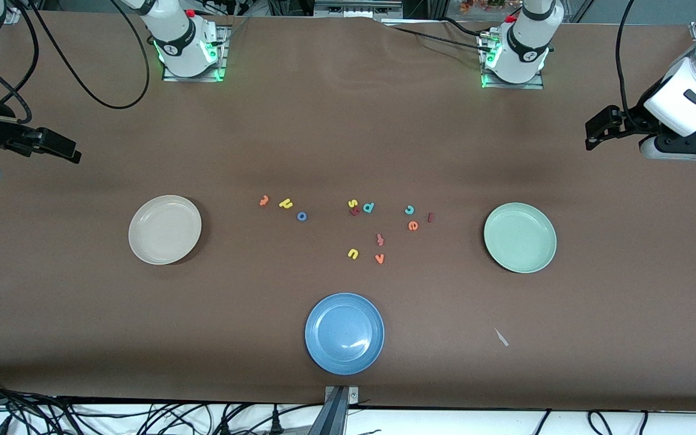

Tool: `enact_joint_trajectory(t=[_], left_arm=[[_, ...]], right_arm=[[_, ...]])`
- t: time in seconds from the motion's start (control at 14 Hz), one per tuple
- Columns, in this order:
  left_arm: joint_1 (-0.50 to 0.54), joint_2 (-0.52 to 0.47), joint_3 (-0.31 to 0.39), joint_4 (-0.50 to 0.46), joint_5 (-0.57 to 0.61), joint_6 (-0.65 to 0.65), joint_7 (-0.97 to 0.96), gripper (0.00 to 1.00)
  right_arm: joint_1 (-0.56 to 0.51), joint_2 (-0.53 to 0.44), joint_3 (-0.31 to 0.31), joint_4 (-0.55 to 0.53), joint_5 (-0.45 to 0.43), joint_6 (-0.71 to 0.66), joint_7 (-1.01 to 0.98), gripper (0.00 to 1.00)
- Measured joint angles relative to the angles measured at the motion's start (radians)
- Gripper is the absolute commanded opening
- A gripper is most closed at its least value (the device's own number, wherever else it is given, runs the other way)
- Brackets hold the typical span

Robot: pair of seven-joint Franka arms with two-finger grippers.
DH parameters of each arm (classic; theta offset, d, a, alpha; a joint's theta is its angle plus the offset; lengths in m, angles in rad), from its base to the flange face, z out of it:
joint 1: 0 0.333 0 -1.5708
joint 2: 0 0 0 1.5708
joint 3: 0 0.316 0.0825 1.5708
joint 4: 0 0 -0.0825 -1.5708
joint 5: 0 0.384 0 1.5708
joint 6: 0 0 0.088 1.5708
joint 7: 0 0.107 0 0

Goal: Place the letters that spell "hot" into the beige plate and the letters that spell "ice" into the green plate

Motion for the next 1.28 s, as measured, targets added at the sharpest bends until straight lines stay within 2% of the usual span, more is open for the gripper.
enact_joint_trajectory(t=[0.43,1.28], left_arm=[[0.000,0.000,-0.028,0.000,0.000,-0.001,0.000,1.00],[0.001,0.001,-0.028,0.000,0.000,-0.003,0.000,1.00]], right_arm=[[0.000,0.000,0.000,0.000,0.000,0.000,0.000,1.00],[0.000,0.000,0.000,0.000,0.000,0.000,0.000,1.00]])
